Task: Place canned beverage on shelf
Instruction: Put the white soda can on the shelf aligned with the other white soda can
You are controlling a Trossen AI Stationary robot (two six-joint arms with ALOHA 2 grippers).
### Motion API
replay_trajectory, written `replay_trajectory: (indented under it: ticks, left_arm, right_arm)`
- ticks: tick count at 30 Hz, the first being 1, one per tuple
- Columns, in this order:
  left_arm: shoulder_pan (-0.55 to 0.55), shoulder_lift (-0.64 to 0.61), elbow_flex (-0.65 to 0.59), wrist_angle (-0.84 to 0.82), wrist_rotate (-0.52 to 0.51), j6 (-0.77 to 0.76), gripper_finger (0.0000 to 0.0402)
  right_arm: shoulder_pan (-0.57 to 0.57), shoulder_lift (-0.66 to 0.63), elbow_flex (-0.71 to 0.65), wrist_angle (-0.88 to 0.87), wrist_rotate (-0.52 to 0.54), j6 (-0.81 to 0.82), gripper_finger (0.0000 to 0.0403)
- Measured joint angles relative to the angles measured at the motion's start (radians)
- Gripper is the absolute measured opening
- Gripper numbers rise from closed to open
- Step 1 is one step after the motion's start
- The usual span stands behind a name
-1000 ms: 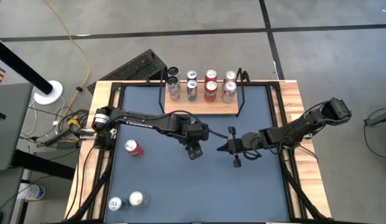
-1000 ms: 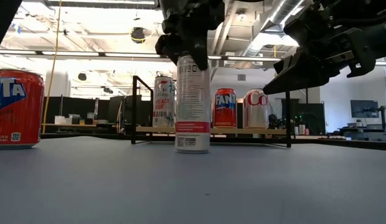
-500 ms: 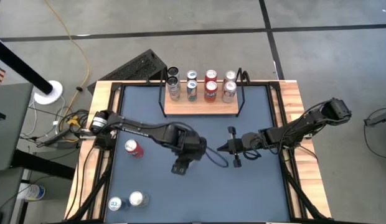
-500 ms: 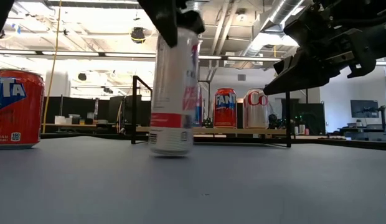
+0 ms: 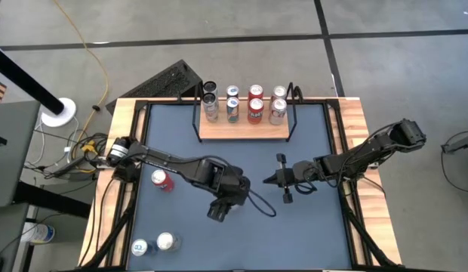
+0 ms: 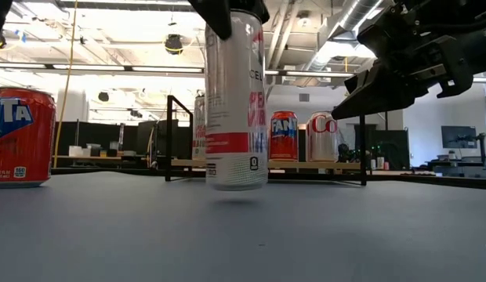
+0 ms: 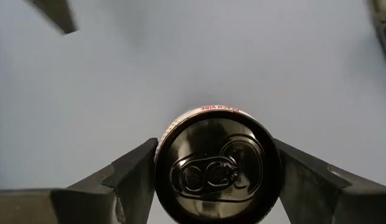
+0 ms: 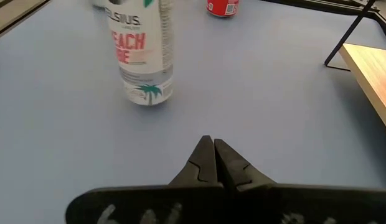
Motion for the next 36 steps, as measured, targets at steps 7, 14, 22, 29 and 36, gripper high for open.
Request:
replay_trajectory:
  ticks: [7, 14, 22, 29, 36]
  left_arm:
    - [0.010, 0.000, 0.002, -0.002, -0.062, -0.111, 0.0294]
    - [0.019, 0.000, 0.002, -0.005, -0.065, -0.207, 0.0297]
    - [0.075, 0.000, 0.053, -0.041, -0.073, -0.245, 0.0298]
    - [0.126, -0.001, 0.171, -0.131, -0.148, -0.513, 0.0298]
    - [0.159, 0.000, 0.223, -0.273, -0.139, -0.939, 0.0298]
  right_arm:
    - [0.000, 0.000, 0.000, -0.004, 0.000, 0.000, 0.0000]
    - [0.000, 0.000, 0.000, -0.004, 0.000, 0.000, 0.0000]
    - [0.000, 0.000, 0.000, -0.009, 0.000, 0.000, 0.0000]
    - [0.000, 0.000, 0.000, -0.009, 0.000, 0.007, 0.0000]
    - [0.000, 0.000, 0.000, -0.011, 0.000, 0.009, 0.0000]
